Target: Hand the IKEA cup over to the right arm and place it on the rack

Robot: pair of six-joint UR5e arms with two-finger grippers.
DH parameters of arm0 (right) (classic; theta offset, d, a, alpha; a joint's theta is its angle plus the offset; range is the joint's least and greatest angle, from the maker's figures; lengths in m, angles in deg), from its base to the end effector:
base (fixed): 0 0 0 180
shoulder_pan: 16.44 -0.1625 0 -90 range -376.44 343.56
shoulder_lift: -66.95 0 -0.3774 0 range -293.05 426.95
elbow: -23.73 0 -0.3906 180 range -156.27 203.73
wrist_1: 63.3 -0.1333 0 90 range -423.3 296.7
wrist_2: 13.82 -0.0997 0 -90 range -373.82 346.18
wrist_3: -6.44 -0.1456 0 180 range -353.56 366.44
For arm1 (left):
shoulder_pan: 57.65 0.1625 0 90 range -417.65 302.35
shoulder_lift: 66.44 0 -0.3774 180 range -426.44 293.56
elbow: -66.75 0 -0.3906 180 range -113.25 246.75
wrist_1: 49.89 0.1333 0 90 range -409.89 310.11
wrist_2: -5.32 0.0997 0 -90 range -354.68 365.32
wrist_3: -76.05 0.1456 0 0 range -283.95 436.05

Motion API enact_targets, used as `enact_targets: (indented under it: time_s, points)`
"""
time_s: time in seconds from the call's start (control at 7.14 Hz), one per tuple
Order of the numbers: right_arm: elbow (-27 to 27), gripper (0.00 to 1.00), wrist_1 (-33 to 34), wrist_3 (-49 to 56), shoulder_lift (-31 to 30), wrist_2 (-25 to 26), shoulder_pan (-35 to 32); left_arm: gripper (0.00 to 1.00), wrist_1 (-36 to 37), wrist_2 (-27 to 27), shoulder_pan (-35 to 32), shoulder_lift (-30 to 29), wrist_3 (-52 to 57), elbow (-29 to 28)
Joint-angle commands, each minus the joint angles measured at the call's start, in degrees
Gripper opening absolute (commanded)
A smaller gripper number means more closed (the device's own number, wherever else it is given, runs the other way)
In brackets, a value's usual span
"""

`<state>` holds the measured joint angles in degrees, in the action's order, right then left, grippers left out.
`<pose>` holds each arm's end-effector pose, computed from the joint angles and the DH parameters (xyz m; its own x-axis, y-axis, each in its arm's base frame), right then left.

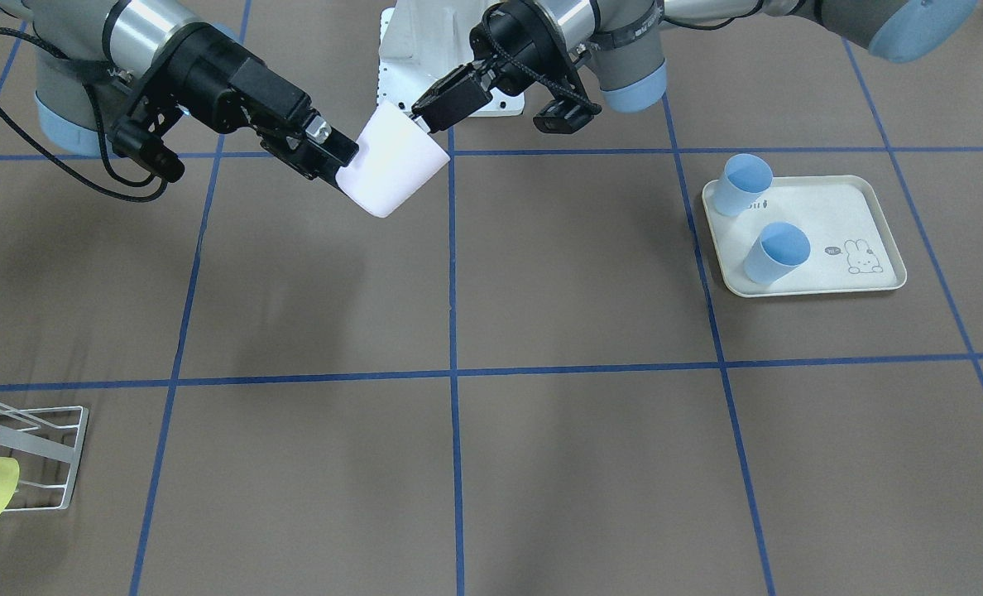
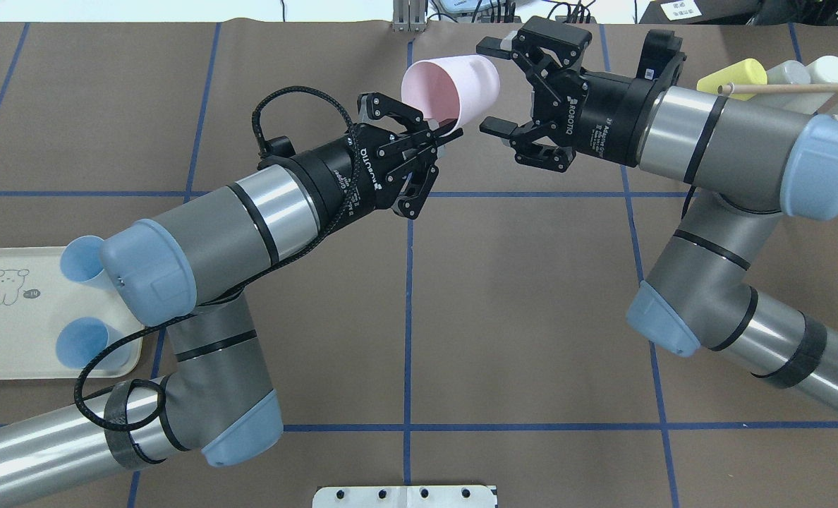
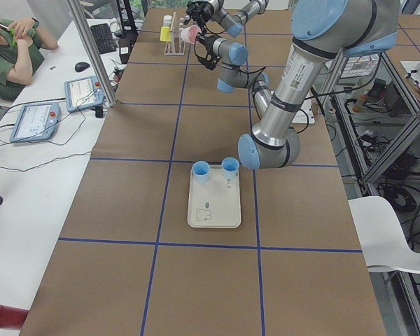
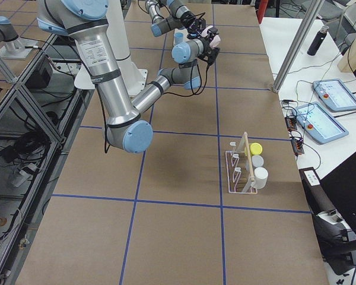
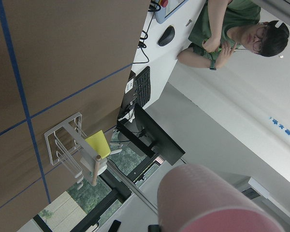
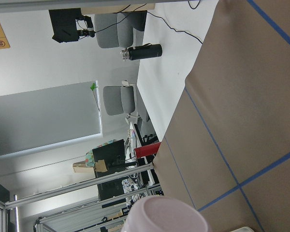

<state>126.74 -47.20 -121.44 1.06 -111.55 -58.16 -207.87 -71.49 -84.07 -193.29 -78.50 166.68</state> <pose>-0.3457 -0.4606 0.1264 -0.5587 0.3170 0.7664 -0.2821 0.7963 -0.5351 0.4460 -0.4076 0.0300 -0.7199 -0.6240 -0.3039 -0.0728 0.5033 -0.8610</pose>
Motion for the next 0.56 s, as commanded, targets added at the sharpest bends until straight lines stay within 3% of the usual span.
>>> enact_targets:
  time_s: [0.0, 0.42]
  points:
    - [-0.2, 1.0, 0.0, 0.0, 0.1, 0.0, 0.3, 0.0, 0.2, 0.2, 0.3, -0.6, 0.0, 0.0]
    - [-0.2, 1.0, 0.0, 0.0, 0.1, -0.1, 0.4, 0.0, 0.3, 2.0, 2.0, -1.5, 0.1, -1.1]
